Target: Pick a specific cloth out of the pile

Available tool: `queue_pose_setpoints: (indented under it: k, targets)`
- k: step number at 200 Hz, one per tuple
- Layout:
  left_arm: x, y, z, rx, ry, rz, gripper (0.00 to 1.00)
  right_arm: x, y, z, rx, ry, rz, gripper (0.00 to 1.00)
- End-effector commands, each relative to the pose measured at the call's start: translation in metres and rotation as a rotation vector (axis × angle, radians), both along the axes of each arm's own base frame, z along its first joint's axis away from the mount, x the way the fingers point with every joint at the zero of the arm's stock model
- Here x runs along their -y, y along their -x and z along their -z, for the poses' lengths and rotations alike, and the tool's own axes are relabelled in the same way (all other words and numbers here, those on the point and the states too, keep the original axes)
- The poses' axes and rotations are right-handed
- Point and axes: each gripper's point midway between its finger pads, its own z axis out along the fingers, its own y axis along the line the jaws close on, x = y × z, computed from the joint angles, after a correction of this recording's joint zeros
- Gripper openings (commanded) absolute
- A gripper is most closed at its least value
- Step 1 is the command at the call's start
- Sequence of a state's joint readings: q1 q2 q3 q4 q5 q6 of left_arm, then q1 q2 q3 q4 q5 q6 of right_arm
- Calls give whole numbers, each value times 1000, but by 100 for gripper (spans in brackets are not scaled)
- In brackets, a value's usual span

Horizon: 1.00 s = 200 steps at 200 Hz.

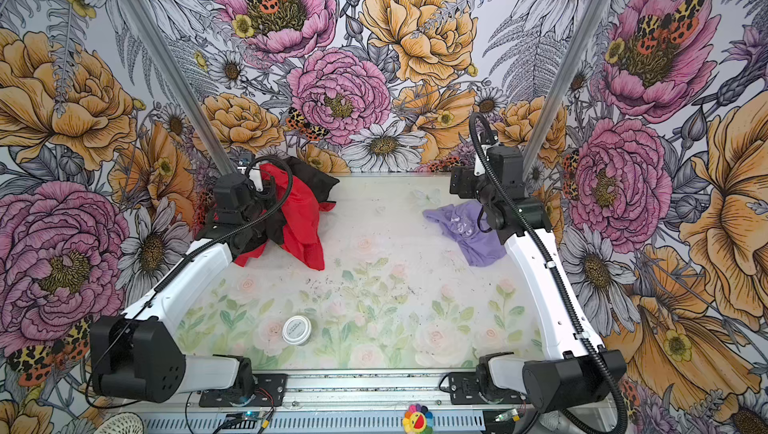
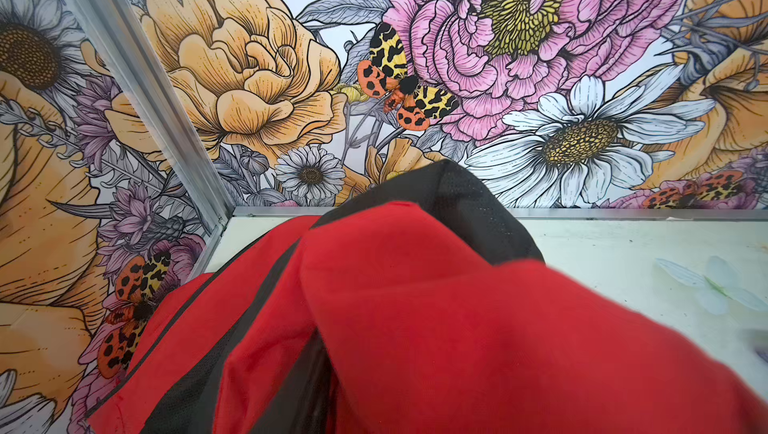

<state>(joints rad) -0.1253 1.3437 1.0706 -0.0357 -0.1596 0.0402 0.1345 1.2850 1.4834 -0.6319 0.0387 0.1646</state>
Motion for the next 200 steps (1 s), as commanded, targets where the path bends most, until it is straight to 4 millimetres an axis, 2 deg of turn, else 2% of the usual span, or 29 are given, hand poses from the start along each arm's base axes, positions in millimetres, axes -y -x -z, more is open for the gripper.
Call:
queue_pose_setpoints:
  k: [1, 19, 37, 53, 67, 84, 112, 121, 138, 148, 200]
  targets:
    - [5, 7, -27, 89, -3, 24, 45, -4, 0, -4, 33, -24, -12, 89]
    - [7, 10, -30, 96, -7, 34, 52, -4, 2, -2, 33, -24, -15, 90]
    - [8, 13, -34, 107, -20, 41, 64, -5, 3, 1, 31, -27, -17, 90]
    - [10, 15, -35, 111, -44, 50, 69, -6, 3, 4, 26, -29, -23, 90]
    - [17, 18, -33, 99, -96, 52, 77, -6, 2, 6, 22, -28, -24, 90]
    - [29, 23, -27, 56, -139, 81, 81, -7, 2, 11, 13, -26, -28, 90]
    - [12, 33, -14, -24, 40, 30, 85, -11, 2, 15, 8, -33, -49, 92]
    - [6, 39, -11, -40, 105, 22, 89, -12, 2, 17, 5, -35, -54, 96]
    - [4, 50, -6, -76, 224, 40, 95, -13, 5, 17, 7, -37, -63, 97]
    - [9, 59, -3, -102, 277, 74, 99, -13, 8, 16, 10, -38, -69, 97]
    - [45, 107, 26, -321, 391, 269, 99, -14, 18, 20, 12, -39, -83, 100]
